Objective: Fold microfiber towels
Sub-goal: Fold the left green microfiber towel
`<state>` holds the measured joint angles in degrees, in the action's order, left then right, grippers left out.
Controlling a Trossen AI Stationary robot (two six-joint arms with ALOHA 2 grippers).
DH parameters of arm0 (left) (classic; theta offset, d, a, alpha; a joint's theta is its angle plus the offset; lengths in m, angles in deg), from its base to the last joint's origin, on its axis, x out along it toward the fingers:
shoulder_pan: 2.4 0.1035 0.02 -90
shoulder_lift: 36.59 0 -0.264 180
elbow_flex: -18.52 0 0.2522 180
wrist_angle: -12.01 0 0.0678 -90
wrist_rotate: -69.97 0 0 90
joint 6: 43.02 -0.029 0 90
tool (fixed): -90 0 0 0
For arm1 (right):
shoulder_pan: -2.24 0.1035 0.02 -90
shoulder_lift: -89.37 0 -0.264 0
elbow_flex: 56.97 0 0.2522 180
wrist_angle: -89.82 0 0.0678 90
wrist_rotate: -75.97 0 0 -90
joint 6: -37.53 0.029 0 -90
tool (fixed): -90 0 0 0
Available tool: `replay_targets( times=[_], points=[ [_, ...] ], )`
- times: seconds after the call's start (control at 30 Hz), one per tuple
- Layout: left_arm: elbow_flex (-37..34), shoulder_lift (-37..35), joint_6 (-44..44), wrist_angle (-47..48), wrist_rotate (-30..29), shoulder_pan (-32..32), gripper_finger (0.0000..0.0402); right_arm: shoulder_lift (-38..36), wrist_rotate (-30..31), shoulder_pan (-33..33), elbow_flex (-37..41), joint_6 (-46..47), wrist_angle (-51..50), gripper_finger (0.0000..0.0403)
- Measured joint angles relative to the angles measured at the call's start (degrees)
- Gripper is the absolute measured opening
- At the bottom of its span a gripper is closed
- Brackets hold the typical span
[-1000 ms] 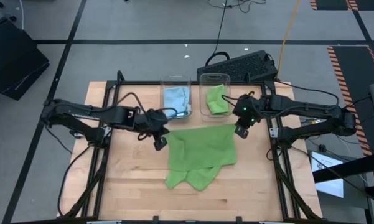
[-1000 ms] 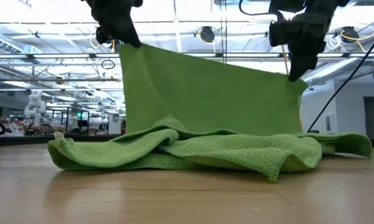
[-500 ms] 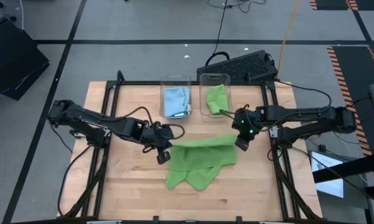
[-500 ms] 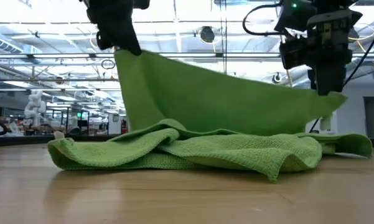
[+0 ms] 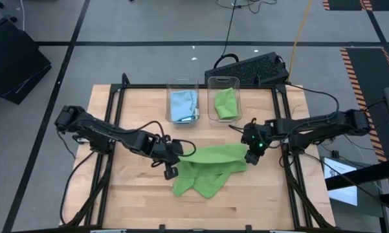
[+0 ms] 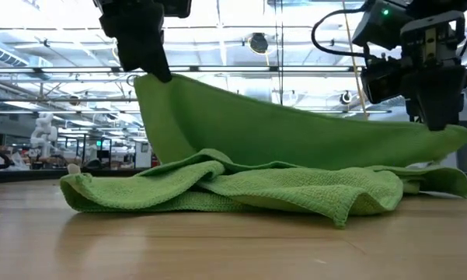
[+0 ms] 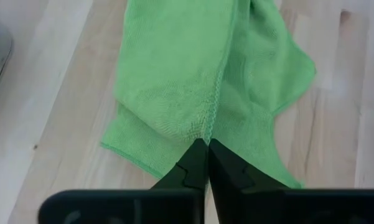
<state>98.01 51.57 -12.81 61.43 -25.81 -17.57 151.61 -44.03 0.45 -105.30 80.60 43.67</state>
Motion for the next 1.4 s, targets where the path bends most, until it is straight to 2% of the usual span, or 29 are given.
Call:
replay_targets(
  times=[0.1, 0.2, 0.3, 0.43, 0.6, 0.73, 0.9, 1.03, 1.27, 1.4],
  points=[
    [0.0, 0.2, 0.0, 0.1, 0.0, 0.0, 0.0025, 0.0, 0.1, 1.0, 0.4, 1.1, 1.5, 0.0006],
    [0.0, 0.1, -0.3, 0.0, -0.3, 0.0, 0.0037, 0.0, 1.5, 1.8, 0.4, 1.3, 1.4, 0.0029],
    [0.0, 0.1, -2.1, -0.7, -1.3, 0.0, 0.0060, 0.0, 1.5, 2.2, 0.4, 1.6, 1.4, 0.0068],
    [0.0, 0.1, -3.6, -2.0, -3.5, -0.7, 0.0110, 0.0, 1.6, 2.3, 0.4, 3.1, 1.4, 0.0132],
    [0.0, -0.3, 2.0, -2.2, -2.6, -0.2, 0.0171, -0.2, 1.5, 2.3, 0.4, 5.1, 1.3, 0.0196],
    [0.1, -3.1, 8.6, -1.8, -0.3, 2.0, 0.0195, -2.2, 1.5, 2.3, 0.4, 7.0, 1.3, 0.0220],
    [0.0, -3.8, 11.8, -0.8, -0.2, 5.7, 0.0196, -5.3, 1.5, 1.6, 0.4, 7.5, 1.2, 0.0223],
    [-1.0, -1.6, 5.8, -3.0, 1.7, 8.0, 0.0205, -6.9, 1.4, 0.4, 0.4, 7.1, 0.7, 0.0223],
    [-4.7, 2.7, -10.7, -5.4, 7.2, 11.3, 0.0261, -8.3, 1.2, -0.1, 0.4, 7.3, 0.4, 0.0222],
    [-6.8, 2.5, -17.7, -6.7, 9.2, 13.9, 0.0253, -9.1, 1.1, -0.1, 0.4, 8.2, -0.2, 0.0222]
  ],
)
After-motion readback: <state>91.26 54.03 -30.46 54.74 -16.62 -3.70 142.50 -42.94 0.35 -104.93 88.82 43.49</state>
